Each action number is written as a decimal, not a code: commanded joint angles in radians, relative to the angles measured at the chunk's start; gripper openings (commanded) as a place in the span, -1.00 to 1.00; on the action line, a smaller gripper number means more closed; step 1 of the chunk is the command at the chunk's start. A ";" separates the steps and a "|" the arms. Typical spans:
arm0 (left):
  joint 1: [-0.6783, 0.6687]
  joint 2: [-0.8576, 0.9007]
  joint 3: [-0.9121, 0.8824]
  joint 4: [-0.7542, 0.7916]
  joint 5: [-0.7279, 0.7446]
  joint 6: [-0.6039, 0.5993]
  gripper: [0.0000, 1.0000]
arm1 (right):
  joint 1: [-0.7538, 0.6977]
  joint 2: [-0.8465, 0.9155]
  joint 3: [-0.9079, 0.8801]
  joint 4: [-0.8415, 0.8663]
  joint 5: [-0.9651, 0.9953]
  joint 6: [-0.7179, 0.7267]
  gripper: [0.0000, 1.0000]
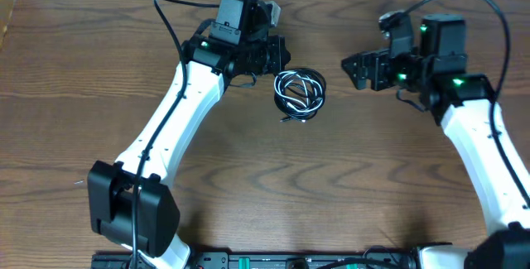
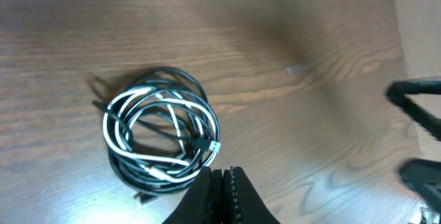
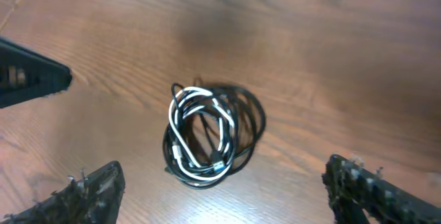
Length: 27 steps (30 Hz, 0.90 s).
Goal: Untangle cables
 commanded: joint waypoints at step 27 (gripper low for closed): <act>-0.143 0.240 -0.002 -0.092 -0.276 -0.397 -0.11 | -0.001 0.065 0.015 -0.058 0.265 0.222 0.79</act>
